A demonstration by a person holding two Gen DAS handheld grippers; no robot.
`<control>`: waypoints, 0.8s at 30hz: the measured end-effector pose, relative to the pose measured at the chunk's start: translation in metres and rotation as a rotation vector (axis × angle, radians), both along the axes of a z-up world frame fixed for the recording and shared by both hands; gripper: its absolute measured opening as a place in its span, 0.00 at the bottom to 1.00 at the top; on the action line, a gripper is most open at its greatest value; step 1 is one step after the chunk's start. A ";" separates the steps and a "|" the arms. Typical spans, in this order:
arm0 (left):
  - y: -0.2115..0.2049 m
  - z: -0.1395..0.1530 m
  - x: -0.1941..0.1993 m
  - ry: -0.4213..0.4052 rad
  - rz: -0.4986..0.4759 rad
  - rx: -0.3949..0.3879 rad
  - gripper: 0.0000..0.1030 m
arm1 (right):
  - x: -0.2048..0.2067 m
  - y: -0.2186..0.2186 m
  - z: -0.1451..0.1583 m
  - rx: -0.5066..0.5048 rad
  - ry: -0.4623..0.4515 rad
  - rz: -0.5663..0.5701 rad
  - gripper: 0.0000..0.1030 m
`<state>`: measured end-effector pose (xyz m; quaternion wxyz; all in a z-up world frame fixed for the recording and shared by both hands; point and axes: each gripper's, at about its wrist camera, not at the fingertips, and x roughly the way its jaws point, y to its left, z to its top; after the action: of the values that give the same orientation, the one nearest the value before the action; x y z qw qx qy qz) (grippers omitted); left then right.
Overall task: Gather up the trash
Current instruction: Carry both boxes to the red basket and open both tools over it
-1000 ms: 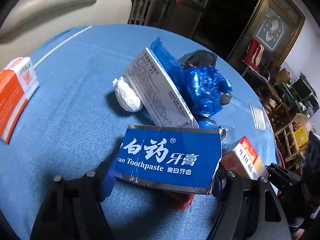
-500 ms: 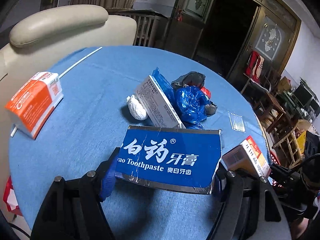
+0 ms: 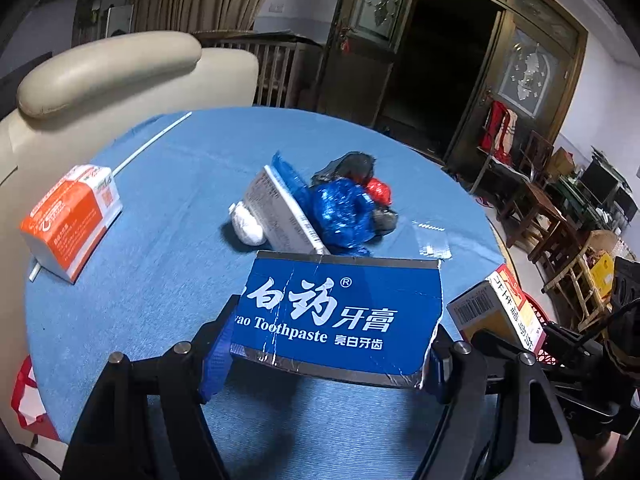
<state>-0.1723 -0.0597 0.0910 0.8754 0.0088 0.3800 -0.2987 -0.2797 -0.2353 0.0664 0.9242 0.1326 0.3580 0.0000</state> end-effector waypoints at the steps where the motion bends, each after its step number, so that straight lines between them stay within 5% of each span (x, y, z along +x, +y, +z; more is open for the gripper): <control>1: -0.001 0.002 -0.002 -0.004 -0.004 0.000 0.75 | -0.002 -0.002 0.000 0.001 -0.003 -0.004 0.50; 24: -0.069 0.018 -0.025 -0.053 -0.160 0.046 0.75 | -0.027 -0.057 0.002 0.057 -0.028 -0.120 0.50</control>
<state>-0.1968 -0.1283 0.1088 0.8581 0.0672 0.3614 -0.3586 -0.3071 -0.2920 0.0680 0.9234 0.1800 0.3361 -0.0435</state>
